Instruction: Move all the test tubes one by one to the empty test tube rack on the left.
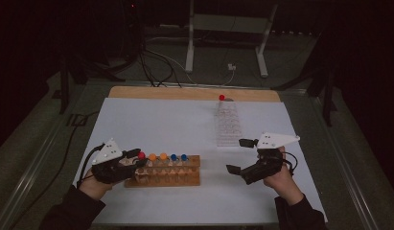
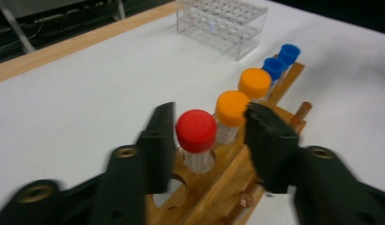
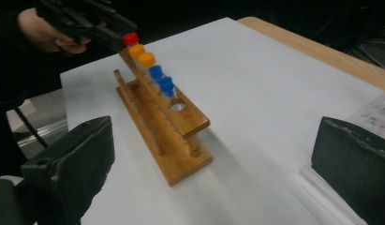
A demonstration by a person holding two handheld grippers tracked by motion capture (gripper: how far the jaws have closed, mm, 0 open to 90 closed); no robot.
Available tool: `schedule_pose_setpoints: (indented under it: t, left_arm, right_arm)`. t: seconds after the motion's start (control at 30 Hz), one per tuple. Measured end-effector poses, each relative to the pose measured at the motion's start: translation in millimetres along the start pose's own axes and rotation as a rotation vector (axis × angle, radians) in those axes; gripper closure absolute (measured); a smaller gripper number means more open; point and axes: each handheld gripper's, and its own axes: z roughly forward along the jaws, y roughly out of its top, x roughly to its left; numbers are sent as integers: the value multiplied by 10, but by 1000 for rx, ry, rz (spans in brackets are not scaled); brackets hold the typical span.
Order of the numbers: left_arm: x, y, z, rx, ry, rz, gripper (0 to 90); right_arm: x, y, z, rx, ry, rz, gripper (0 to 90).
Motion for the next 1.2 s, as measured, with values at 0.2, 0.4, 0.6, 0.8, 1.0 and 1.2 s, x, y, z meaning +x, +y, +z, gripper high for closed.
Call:
schedule_pose_setpoints:
  t: [0.2,0.4,0.6,0.8,1.0,1.2]
  left_arm:
    - [-43,-16,-149,-44,-12,0,182]
    - [-22,-82,-215,-78,-61,-10,11]
    - [0,-159,-228,-104,-40,-13,11]
    - [11,-192,-233,-109,-36,-20,10]
    - [14,-207,-233,-115,-37,-21,10]
    - [13,-217,-234,-128,-31,-24,10]
  right_arm:
    - [-114,48,-14,-13,-27,2,0]
    - [-334,119,24,-11,-69,22,0]
    - [-584,190,137,-13,-123,28,0]
    - [-837,210,348,7,-155,53,0]
    - [-1101,231,564,33,-199,77,0]
    - [-1313,269,738,56,-248,95,0]
